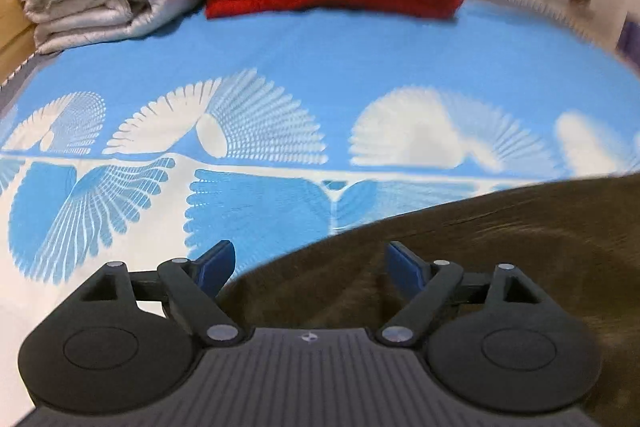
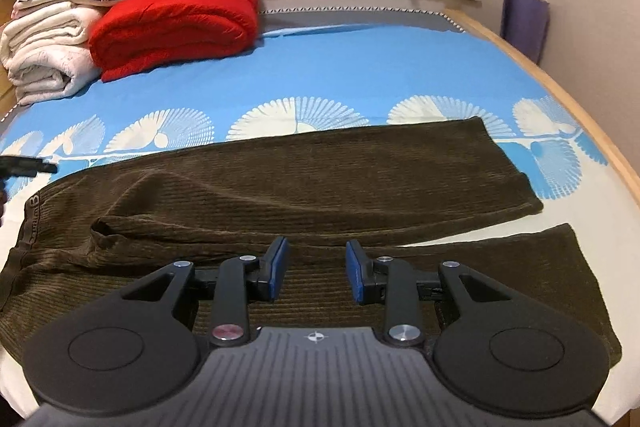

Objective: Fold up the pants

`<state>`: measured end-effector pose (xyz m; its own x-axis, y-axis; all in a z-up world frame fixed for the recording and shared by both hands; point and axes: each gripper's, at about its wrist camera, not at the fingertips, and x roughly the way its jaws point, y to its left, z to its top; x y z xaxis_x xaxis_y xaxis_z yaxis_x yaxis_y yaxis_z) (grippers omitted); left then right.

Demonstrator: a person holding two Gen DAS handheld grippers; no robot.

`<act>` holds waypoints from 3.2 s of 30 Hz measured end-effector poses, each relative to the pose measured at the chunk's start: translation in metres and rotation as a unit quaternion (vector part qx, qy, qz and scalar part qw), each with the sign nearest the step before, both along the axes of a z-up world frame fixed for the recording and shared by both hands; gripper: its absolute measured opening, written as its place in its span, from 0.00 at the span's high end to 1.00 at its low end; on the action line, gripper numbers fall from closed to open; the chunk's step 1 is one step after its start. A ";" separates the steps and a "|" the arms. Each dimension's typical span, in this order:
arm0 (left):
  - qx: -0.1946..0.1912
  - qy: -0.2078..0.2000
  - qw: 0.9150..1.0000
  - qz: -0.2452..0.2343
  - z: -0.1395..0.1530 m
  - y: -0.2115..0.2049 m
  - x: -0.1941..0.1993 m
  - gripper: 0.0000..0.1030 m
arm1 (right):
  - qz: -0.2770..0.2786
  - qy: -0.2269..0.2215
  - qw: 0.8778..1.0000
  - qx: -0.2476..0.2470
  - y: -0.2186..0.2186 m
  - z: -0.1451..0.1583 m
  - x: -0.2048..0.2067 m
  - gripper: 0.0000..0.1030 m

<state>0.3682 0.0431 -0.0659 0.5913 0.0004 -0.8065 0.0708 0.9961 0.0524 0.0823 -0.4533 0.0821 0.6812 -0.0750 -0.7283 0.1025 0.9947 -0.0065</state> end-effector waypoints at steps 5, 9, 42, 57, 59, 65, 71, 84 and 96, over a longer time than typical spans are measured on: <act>0.033 0.063 0.996 -0.044 -0.040 -0.002 0.034 0.14 | 0.009 0.015 1.000 -0.009 0.001 -0.006 0.009 0.67; 0.026 0.073 0.993 -0.084 -0.045 -0.003 0.040 0.38 | 0.008 0.019 1.000 -0.015 -0.001 -0.010 0.015 0.67; -0.286 0.209 0.935 0.004 0.025 0.051 -0.246 0.52 | -0.075 0.038 0.996 -0.009 -0.018 -0.017 -0.037 0.67; -0.331 0.203 0.914 0.121 -0.001 0.072 -0.193 0.42 | -0.094 0.008 0.995 0.037 -0.022 -0.011 -0.022 0.66; -0.336 0.206 0.910 0.127 -0.003 0.071 -0.190 0.43 | -0.103 -0.014 0.993 0.054 -0.026 -0.008 -0.018 0.66; -0.298 0.204 0.923 0.132 -0.002 0.077 -0.188 0.86 | -0.137 -0.029 0.982 0.126 -0.043 -0.018 0.017 0.66; -0.284 0.191 0.932 0.118 0.001 0.079 -0.190 0.91 | -0.173 0.005 0.959 0.226 -0.065 -0.066 0.076 0.66; -0.299 0.214 0.921 0.132 -0.008 0.077 -0.183 0.73 | -0.200 0.075 0.947 0.242 -0.039 -0.147 0.174 0.53; -0.263 0.208 0.937 0.101 -0.005 0.072 -0.182 0.90 | -0.221 0.046 0.939 0.261 -0.049 -0.140 0.173 0.92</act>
<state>0.1864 0.1149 -0.0709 0.2565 -0.3830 -0.8874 -0.2166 0.8720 -0.4389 0.2558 -0.5024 -0.0581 0.6007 0.0482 -0.7980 0.5286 0.7249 0.4417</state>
